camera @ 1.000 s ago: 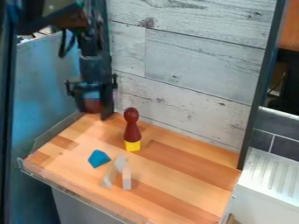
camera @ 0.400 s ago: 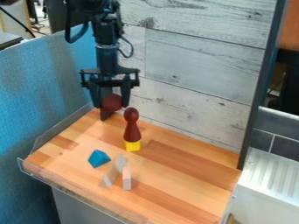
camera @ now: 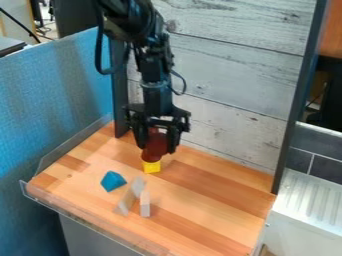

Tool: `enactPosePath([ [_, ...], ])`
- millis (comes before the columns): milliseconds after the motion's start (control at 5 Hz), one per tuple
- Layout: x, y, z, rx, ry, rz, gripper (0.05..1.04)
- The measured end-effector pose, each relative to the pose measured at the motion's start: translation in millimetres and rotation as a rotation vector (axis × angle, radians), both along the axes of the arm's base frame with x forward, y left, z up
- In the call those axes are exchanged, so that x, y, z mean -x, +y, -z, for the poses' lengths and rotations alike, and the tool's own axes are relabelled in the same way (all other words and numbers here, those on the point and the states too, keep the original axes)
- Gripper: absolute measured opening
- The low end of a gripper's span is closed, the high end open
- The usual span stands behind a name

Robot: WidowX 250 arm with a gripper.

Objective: Move the circle to the right side of the table

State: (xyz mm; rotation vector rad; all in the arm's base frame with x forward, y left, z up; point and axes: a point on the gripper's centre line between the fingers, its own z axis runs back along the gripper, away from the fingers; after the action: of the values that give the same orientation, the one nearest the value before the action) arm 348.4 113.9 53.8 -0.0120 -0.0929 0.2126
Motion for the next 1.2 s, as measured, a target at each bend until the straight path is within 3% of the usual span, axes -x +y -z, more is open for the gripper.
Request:
enactPosePath([
  [200, -4, -12, 12.5, 0.018, -0.067, 0.128, 0.778],
  [400, -11, -26, 42.8, 0.043, -0.085, 0.221, 0.778],
  [800, -25, -40, 88.8, 0.045, -0.043, 0.492, 0.778],
  [1000, -25, -43, 93.5, 0.033, -0.036, 0.584, 0.778],
  [1200, -25, -48, 99.2, 0.023, -0.008, 0.628, 0.845],
])
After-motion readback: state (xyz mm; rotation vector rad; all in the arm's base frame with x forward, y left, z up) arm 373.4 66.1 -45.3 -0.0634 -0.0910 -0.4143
